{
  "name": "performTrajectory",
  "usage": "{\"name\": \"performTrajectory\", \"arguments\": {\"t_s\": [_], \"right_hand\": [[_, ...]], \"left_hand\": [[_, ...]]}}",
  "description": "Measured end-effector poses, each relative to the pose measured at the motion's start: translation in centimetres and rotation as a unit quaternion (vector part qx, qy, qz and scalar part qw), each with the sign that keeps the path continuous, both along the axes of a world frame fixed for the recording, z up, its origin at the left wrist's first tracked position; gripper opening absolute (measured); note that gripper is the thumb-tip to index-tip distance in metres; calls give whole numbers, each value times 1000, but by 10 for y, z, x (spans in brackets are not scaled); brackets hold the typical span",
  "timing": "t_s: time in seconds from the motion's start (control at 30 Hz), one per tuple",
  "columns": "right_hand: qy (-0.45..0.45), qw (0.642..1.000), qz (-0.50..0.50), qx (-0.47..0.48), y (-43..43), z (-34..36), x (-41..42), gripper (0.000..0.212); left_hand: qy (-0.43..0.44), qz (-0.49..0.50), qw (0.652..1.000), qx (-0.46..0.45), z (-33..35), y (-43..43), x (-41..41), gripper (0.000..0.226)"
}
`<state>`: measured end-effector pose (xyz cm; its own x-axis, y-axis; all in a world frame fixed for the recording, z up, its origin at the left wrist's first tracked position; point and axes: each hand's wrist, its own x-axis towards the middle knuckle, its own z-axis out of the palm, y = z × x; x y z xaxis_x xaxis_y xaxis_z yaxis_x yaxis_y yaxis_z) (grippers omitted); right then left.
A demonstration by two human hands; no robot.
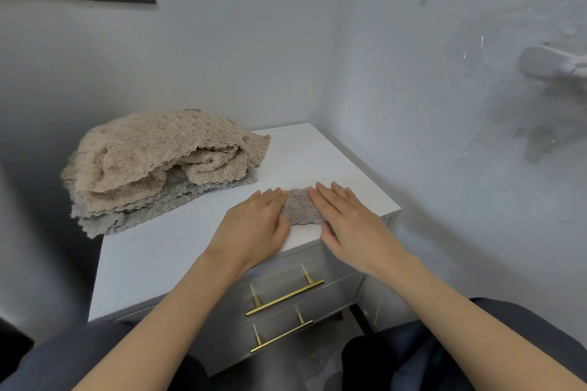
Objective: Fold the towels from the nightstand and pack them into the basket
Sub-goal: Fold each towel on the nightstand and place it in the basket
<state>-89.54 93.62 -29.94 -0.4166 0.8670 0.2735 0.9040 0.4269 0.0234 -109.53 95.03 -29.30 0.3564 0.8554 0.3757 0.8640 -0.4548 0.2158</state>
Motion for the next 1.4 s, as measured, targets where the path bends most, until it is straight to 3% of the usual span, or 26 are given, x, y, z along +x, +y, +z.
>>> {"name": "performTrajectory", "arguments": {"t_s": [0.17,0.43,0.7,0.83,1.0,1.17,1.4], "right_hand": [[13,999,-28,-30,4,4,3,56],[2,998,-48,-30,16,22,-6,38],[-4,998,-53,-34,21,22,-4,34],[76,995,-57,-43,16,34,4,31],[281,957,-50,-60,-8,69,25,30],[398,916,-48,7,-49,100,46,36],[360,922,-117,86,-130,116,78,46]], "left_hand": [[-40,-45,996,-64,-1,6,-10,55],[-198,-50,973,-106,2,19,-12,29],[-111,-64,990,-50,-3,21,-13,38],[-172,-84,979,-74,1,17,-10,29],[-279,-121,946,-114,26,5,1,26],[-265,-146,953,17,58,-22,32,30],[-214,-258,936,109,87,-79,77,22]]}}
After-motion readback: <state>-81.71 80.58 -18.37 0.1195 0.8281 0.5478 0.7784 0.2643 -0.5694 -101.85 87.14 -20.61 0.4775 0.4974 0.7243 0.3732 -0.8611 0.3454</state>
